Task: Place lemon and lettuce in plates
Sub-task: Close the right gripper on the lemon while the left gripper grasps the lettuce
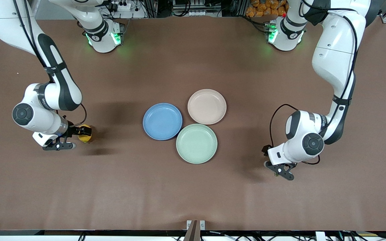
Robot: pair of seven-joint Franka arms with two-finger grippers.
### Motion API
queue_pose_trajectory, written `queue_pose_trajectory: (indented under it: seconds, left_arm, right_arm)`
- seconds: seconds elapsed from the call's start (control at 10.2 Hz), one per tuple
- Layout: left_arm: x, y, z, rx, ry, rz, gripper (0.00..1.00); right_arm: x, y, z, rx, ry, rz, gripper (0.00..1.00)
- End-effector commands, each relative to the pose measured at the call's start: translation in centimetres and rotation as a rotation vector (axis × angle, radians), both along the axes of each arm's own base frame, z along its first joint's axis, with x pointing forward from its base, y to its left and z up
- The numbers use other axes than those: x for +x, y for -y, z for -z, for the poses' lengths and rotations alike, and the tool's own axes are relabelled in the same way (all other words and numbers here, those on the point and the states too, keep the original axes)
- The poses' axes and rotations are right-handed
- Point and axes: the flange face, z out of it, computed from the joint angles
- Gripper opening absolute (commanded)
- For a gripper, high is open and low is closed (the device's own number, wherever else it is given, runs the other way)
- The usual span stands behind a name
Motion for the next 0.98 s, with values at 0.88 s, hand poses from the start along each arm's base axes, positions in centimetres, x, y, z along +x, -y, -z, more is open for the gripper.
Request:
queue_pose_trajectory:
  seconds: [0.88]
  left_arm:
    - [0.6,-0.5,0.6,-0.028,0.036,-0.016,1.0]
  right_arm:
    - [-3.0,0.0,6.9,-0.009,0.077,-0.017,1.0]
